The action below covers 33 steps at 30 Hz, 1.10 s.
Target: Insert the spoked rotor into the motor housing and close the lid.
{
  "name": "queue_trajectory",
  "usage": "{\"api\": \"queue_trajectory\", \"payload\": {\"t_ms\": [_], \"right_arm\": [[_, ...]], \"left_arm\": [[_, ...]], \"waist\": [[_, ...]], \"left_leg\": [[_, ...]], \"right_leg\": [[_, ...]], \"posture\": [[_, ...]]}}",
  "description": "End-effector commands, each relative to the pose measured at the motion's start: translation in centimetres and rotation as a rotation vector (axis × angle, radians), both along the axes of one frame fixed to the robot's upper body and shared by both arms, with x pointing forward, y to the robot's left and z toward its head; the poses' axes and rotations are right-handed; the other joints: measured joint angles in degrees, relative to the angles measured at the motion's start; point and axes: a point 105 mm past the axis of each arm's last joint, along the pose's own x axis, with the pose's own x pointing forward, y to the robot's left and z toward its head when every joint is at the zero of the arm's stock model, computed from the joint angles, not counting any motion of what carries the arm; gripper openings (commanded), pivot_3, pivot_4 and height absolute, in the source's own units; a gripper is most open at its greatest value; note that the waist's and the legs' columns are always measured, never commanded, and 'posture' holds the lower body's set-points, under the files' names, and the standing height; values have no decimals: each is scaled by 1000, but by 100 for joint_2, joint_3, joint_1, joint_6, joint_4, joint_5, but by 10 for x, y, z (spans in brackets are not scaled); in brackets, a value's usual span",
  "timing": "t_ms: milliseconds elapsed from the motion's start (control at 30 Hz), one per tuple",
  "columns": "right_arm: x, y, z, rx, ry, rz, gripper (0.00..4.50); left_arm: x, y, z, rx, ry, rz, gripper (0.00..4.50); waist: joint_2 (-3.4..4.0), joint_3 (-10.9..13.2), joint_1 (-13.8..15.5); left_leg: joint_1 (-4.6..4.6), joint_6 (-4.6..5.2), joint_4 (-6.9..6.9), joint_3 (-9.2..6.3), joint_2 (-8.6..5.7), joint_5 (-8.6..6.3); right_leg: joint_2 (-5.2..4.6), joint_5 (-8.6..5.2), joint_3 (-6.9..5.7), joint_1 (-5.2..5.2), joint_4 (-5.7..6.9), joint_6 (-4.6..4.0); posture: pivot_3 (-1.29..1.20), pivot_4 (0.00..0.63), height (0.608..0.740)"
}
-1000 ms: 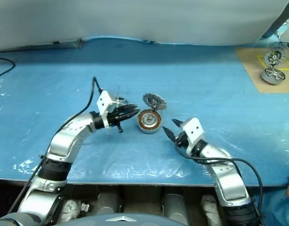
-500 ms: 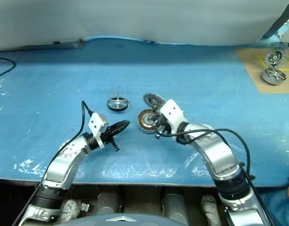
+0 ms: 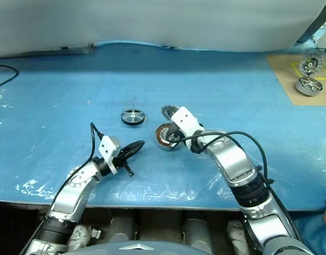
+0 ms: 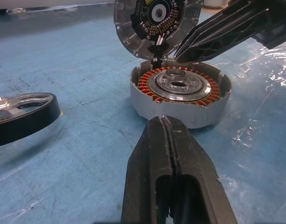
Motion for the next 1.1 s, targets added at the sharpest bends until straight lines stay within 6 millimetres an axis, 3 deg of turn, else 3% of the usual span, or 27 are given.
{"api": "queue_trajectory", "payload": {"t_ms": [33,200,733,1100], "right_arm": [[6,3,8,-4,-49,1,17],[11,4,4,-28,-39,8,17],[-11,17,-7,-76,43,101,17],[-7,9,6,-73,-2,78,17]], "left_arm": [[0,-4,4,-17,-26,-22,0],[1,-6,3,-21,-20,-29,0],[9,-12,14,-22,-17,-33,0],[4,-12,10,-21,-13,-32,0]], "waist": [[0,0,0],[0,0,-1],[0,-1,-3],[0,-1,-1]], "left_leg": [[0,0,0,0,0,0],[1,0,0,0,0,0],[14,0,6,3,0,0],[15,0,11,3,0,0]], "right_leg": [[0,0,0,0,0,0],[0,0,1,0,2,0],[1,0,7,4,16,-1],[1,0,9,4,21,-1]], "posture": [[0,150,740],[0,150,740],[0,150,740],[0,150,740]]}}
